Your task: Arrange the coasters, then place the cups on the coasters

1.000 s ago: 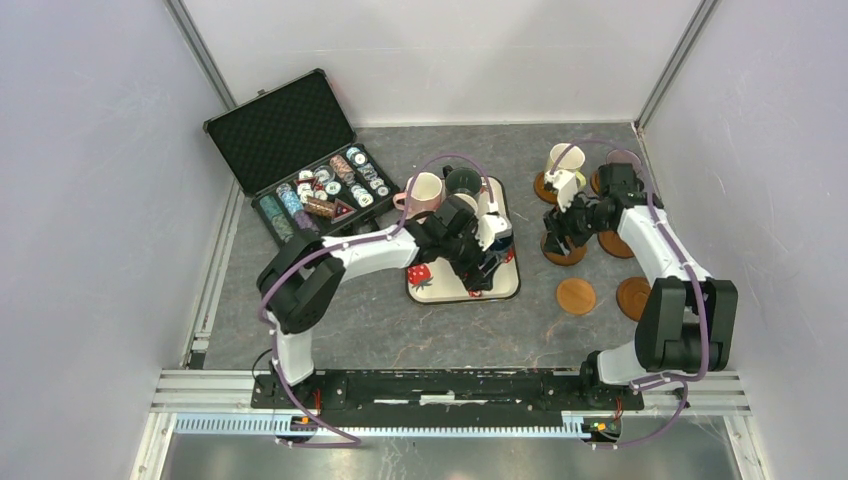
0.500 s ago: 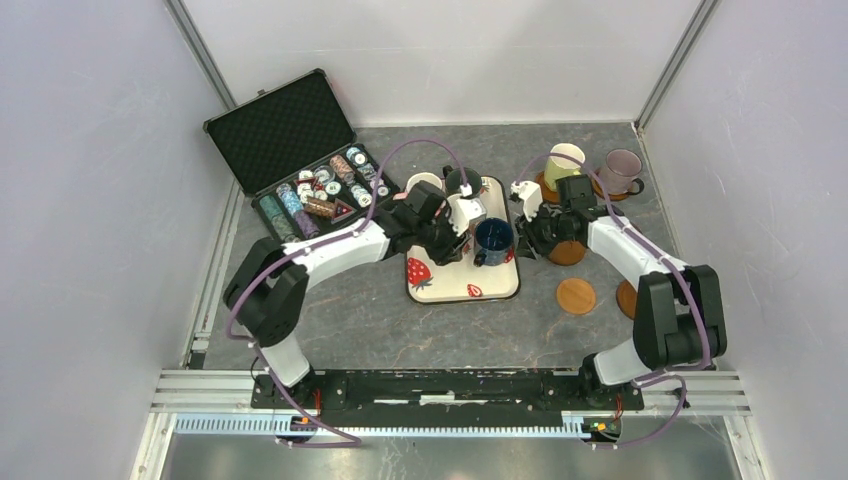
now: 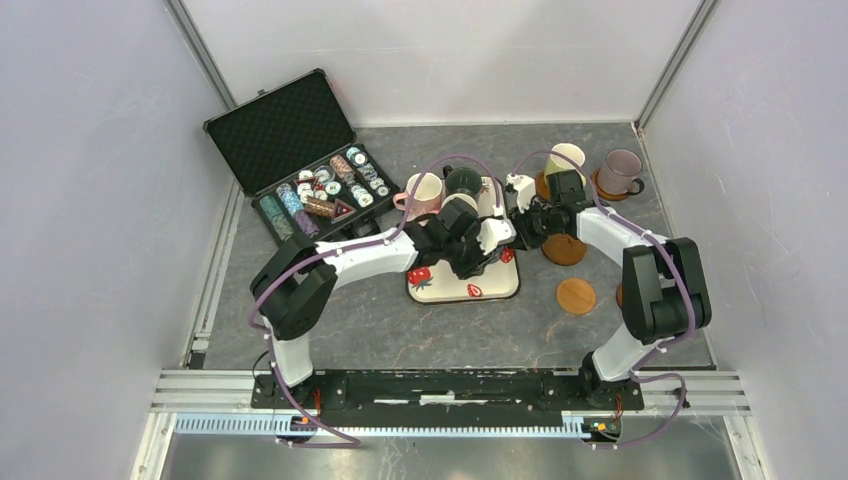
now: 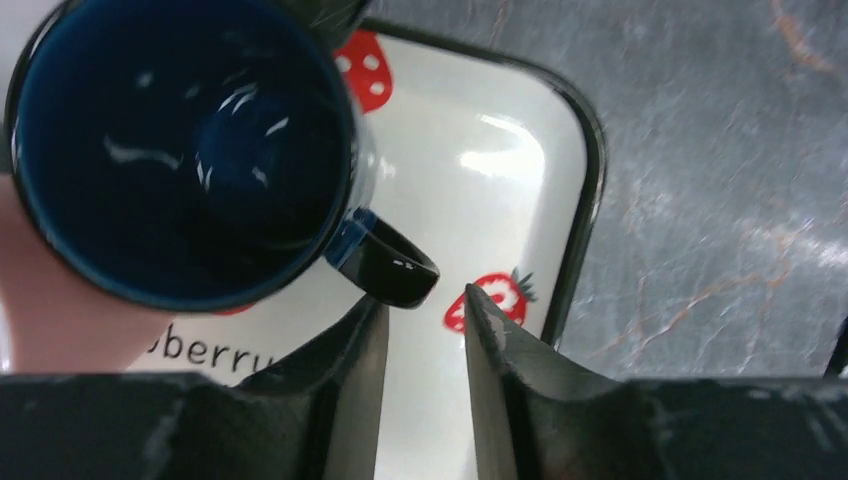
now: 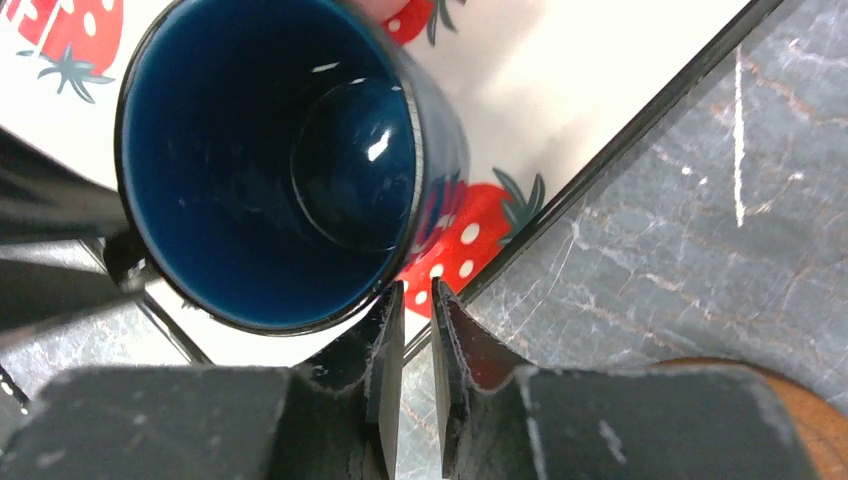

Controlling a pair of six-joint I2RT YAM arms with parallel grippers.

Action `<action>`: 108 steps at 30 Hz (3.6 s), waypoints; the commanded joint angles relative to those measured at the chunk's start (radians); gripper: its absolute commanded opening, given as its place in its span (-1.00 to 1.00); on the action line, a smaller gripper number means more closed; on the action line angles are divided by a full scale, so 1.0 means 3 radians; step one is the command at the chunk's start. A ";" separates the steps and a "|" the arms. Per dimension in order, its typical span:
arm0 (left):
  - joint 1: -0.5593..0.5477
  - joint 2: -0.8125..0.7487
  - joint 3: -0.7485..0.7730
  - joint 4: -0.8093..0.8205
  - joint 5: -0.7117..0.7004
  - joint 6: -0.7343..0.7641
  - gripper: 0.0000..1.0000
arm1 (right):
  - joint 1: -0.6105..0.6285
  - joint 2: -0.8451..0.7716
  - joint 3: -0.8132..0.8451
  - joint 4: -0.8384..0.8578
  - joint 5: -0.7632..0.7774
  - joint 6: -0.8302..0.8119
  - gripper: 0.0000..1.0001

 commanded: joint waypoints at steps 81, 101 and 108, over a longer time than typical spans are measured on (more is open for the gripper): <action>0.1240 -0.1318 -0.0439 -0.0001 -0.0481 -0.0923 1.00 | 0.0628 -0.0118 0.0298 -0.0161 0.1018 0.0090 -1.00; 0.1240 -0.1052 -0.0080 -0.0143 0.0007 -0.0651 1.00 | -0.1428 -0.0732 0.0839 -0.1948 -0.0399 -0.2519 -1.00; 0.1240 -0.0897 0.0132 -0.0434 0.0186 -0.0654 1.00 | -0.2392 -0.0308 0.1127 -0.2271 -0.0417 -0.3205 -1.00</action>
